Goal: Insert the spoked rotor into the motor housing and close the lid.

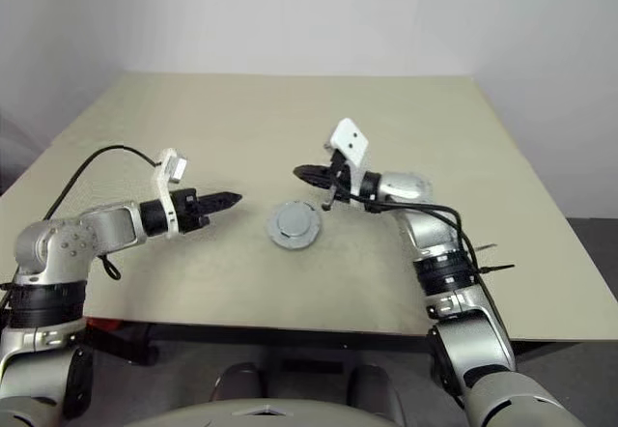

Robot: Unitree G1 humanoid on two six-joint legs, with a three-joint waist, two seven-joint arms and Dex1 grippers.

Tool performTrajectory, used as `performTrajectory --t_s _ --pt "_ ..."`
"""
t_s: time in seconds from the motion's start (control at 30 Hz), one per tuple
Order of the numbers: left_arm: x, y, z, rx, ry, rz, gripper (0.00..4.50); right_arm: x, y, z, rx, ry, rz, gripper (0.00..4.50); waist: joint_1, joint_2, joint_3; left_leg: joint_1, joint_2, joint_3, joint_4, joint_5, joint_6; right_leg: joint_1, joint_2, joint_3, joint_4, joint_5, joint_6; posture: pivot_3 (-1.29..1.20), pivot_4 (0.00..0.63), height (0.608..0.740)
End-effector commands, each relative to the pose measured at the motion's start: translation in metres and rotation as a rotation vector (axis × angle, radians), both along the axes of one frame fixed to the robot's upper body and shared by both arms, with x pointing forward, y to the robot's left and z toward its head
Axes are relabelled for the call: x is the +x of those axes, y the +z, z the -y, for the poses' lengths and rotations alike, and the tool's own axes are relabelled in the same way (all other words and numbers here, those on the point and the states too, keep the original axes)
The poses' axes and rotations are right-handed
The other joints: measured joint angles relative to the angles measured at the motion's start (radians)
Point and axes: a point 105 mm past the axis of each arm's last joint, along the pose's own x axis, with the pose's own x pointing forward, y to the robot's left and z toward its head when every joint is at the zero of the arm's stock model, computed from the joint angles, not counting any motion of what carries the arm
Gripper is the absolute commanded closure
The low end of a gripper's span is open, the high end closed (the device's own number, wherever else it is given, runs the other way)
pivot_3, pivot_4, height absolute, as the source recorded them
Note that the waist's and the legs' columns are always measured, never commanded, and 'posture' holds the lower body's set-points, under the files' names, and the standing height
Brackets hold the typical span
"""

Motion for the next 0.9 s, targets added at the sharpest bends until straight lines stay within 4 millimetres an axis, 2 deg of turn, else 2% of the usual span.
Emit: performTrajectory --t_s 0.03,0.17,0.4,0.6,0.73,0.83,0.9 --pt "0.001 0.018 -0.002 0.072 -0.025 0.197 4.50 -0.005 0.006 0.013 0.039 0.021 0.012 4.49 -0.001 0.000 0.000 0.000 0.000 0.000 0.000 0.000 0.000 0.000 0.000 0.000 0.000 0.000 0.000 0.00 0.000 0.740" --pt "-0.002 0.010 -0.004 0.092 -0.068 0.229 4.50 -0.003 -0.016 0.023 -0.002 -0.028 -0.037 4.49 -0.005 0.000 0.000 0.001 0.000 0.000 0.000 0.000 0.000 0.000 0.000 0.000 0.000 0.000 0.000 0.00 0.000 0.740" --pt "-0.013 -0.013 0.005 0.094 -0.113 0.253 4.50 -0.007 -0.037 0.009 -0.063 0.005 -0.022 4.49 -0.005 0.001 0.000 0.001 0.001 0.001 -0.001 0.000 0.000 -0.001 0.000 0.001 0.001 0.000 0.000 0.00 0.000 0.740" --pt "-0.010 -0.020 0.012 0.084 -0.083 0.275 4.50 -0.010 -0.031 -0.005 -0.047 0.068 0.021 4.49 -0.004 0.001 0.000 0.001 0.000 0.001 0.000 -0.001 0.001 -0.001 0.000 0.001 0.001 0.000 0.000 0.00 0.000 0.740" --pt "-0.009 -0.022 0.009 0.086 -0.059 0.273 4.50 -0.015 -0.025 -0.014 -0.037 0.127 0.051 4.49 -0.006 0.001 0.000 0.001 0.001 0.001 -0.001 -0.001 0.001 -0.001 0.001 0.001 0.001 0.000 0.000 0.00 0.000 0.740" --pt "-0.008 -0.022 0.004 0.084 -0.042 0.271 4.50 -0.018 -0.029 -0.017 -0.048 0.154 0.045 3.88 -0.005 0.001 0.000 0.001 0.001 0.001 -0.001 -0.001 0.002 -0.001 0.000 0.001 0.001 0.000 0.000 0.00 0.000 0.740" --pt "-0.008 -0.021 0.002 0.083 -0.036 0.270 4.50 -0.021 -0.034 -0.018 -0.053 0.173 0.032 3.27 -0.005 0.001 0.000 0.001 0.000 0.001 -0.001 -0.001 0.003 -0.001 0.000 0.001 0.001 0.000 0.000 0.00 0.000 0.740"
